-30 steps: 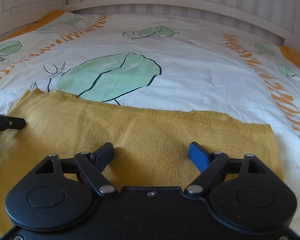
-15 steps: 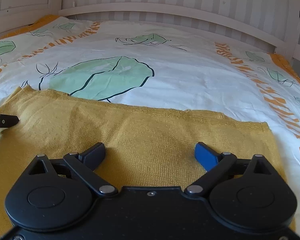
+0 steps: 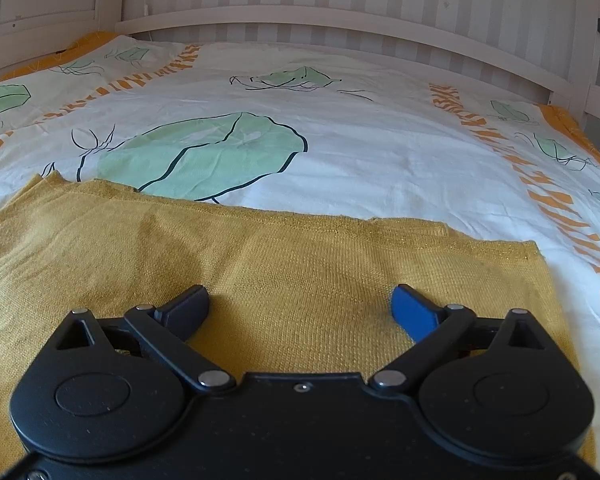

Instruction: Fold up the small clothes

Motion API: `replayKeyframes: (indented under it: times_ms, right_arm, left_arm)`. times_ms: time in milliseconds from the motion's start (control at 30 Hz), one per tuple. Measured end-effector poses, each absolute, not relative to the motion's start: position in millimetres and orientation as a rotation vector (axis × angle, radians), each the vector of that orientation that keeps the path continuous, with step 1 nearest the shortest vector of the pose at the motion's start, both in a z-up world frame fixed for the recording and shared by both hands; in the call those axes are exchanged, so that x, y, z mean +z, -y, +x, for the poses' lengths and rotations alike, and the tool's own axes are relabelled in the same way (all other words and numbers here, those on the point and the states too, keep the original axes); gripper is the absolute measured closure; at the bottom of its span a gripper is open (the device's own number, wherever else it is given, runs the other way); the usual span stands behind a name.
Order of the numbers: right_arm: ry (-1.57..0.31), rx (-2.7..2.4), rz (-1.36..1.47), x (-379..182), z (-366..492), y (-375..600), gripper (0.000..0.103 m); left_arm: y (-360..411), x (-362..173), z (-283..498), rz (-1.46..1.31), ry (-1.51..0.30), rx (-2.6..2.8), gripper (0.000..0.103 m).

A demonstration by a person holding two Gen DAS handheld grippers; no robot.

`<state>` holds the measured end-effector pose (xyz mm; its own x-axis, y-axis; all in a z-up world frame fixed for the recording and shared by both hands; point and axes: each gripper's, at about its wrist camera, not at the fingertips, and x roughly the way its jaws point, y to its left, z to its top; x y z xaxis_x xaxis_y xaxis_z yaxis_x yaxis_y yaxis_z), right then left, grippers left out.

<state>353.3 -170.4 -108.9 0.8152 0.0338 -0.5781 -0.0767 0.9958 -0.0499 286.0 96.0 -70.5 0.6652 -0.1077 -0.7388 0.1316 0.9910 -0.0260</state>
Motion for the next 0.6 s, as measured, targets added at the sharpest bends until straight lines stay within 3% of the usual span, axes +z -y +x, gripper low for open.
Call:
replayKeyframes:
  times_ms: [333,600]
  right_arm:
    - [-0.625,0.048,-0.092,-107.8,354.3,167.8,0.004]
    - [-0.737,0.041,-0.106,-86.0,358.4,166.2,0.001]
  left_arm:
    - [-102.1,-75.2,277.6,-0.02,-0.832,-0.149,0.01]
    - [-105.0,-72.0,275.1,-0.024,-0.855,-0.165,0.011]
